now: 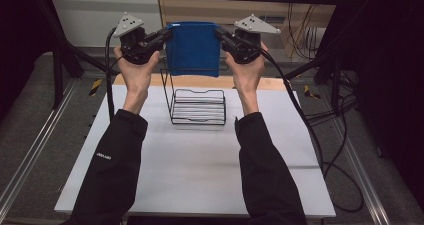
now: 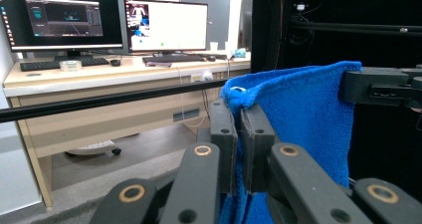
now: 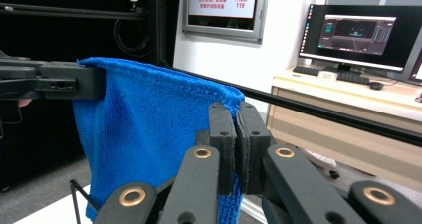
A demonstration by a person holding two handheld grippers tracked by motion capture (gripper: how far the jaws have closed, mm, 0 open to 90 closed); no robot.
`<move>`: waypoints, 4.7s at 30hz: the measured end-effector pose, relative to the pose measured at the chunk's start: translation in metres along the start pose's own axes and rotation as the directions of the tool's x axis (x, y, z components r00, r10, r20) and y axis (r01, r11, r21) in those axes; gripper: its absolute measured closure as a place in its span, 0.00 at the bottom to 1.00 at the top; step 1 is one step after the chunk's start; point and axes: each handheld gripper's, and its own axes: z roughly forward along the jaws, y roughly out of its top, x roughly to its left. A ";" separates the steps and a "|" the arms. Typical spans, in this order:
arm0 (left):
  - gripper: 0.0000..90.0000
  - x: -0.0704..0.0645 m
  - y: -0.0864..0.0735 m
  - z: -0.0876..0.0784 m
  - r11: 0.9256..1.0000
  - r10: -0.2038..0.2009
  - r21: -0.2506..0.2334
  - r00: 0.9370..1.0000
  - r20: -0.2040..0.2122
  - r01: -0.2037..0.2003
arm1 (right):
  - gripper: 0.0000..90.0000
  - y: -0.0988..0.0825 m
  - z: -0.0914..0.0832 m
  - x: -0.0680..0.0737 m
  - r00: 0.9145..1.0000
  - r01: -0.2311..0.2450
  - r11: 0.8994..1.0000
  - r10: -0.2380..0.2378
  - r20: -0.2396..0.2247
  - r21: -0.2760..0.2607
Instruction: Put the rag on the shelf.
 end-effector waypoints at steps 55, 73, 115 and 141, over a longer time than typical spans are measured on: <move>0.87 -0.017 -0.051 -0.036 0.977 0.073 0.189 0.989 0.128 -0.096 | 0.96 -0.049 -0.042 0.019 0.985 0.071 0.980 -0.040 -0.166 0.185; 0.79 -0.012 -0.023 -0.047 0.980 -0.092 0.189 0.989 0.113 0.069 | 0.96 -0.057 -0.042 0.023 0.982 0.102 0.972 -0.064 -0.178 0.214; 1.00 -0.008 -0.081 -0.011 0.923 -0.020 0.385 0.995 0.094 -0.018 | 0.99 -0.093 -0.028 0.011 0.985 -0.046 0.933 0.102 -0.141 0.356; 0.48 -0.001 -0.094 -0.059 0.910 -0.035 0.414 0.995 0.092 -0.006 | 0.26 -0.079 -0.085 0.000 0.980 -0.087 0.956 0.133 -0.149 0.280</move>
